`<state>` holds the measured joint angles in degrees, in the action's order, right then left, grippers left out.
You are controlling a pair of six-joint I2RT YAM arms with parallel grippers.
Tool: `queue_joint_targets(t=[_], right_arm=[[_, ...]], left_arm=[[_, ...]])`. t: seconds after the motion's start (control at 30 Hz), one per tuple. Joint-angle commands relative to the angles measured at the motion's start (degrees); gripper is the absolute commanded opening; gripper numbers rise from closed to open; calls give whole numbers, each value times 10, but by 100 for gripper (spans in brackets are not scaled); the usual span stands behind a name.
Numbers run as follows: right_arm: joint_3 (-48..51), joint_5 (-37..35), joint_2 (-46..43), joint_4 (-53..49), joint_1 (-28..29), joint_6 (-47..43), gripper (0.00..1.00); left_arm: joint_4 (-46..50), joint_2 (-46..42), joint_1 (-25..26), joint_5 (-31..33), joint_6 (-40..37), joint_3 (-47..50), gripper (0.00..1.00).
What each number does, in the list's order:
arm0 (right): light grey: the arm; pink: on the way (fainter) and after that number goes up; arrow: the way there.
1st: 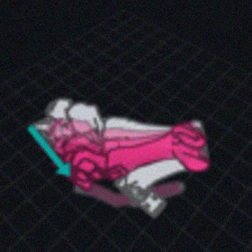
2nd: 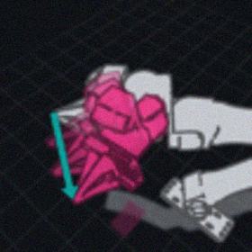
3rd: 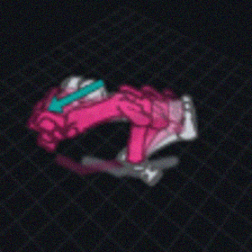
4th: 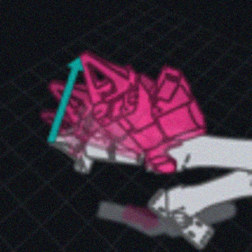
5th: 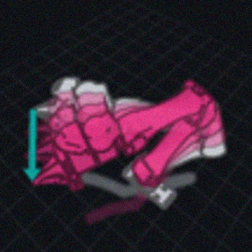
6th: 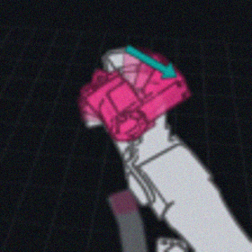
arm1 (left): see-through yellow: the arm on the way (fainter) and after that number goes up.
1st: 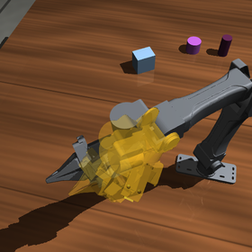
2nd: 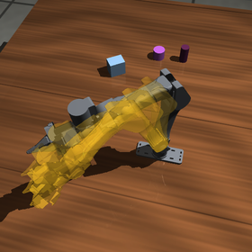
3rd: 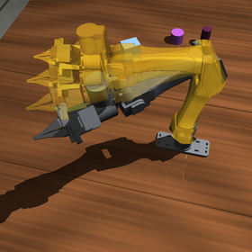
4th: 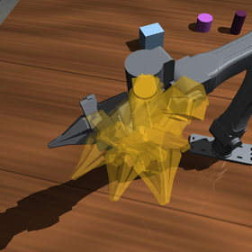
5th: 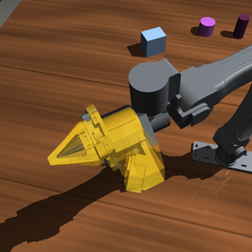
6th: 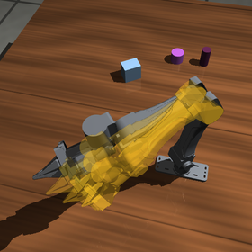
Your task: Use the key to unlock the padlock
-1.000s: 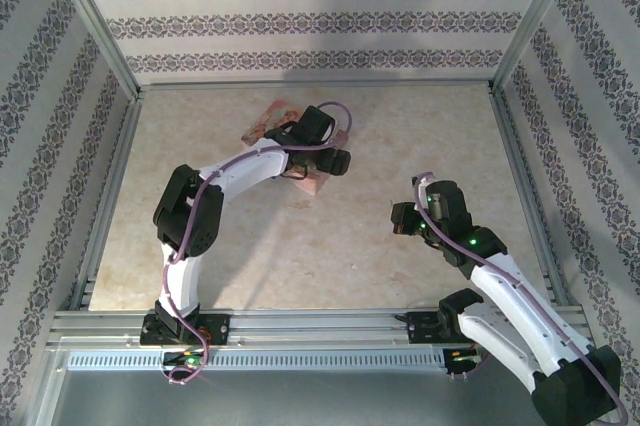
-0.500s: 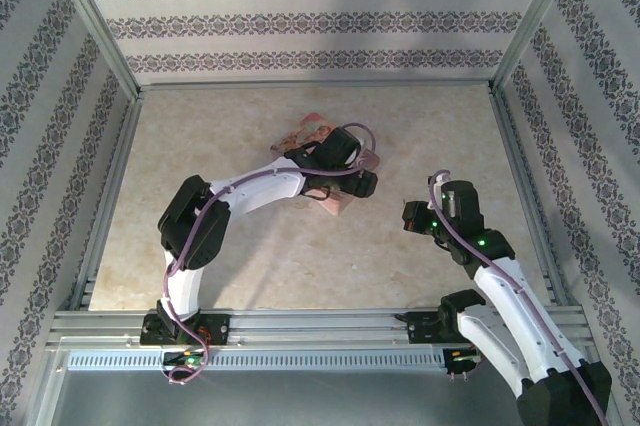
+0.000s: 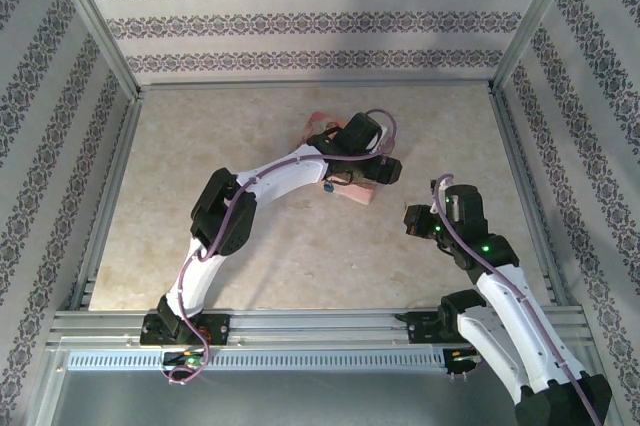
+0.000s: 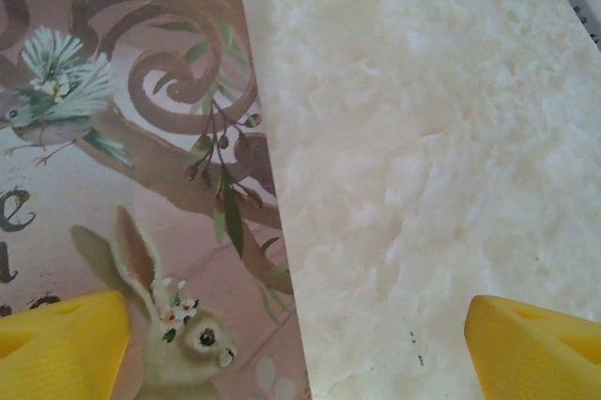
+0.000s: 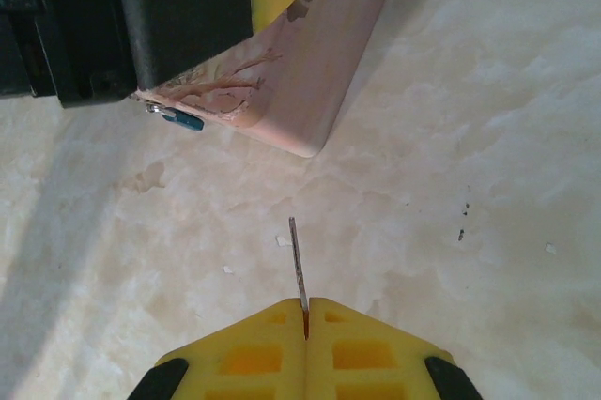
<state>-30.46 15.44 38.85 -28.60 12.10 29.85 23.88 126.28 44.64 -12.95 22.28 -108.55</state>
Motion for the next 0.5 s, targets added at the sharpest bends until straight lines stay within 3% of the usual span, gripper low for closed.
queue_joint_targets(t=[0.0,0.23,0.47], right_arm=[[8,10,-8,-10,-7,2,0],[3,29,9,5,-8,-6,0],[-18,85,72,73,-6,-6,0]], left_arm=[[24,-12,6,-15,-22,-26,92],[-24,-114,-6,-26,-42,52,94],[-122,-272,-43,-8,-46,247,95]])
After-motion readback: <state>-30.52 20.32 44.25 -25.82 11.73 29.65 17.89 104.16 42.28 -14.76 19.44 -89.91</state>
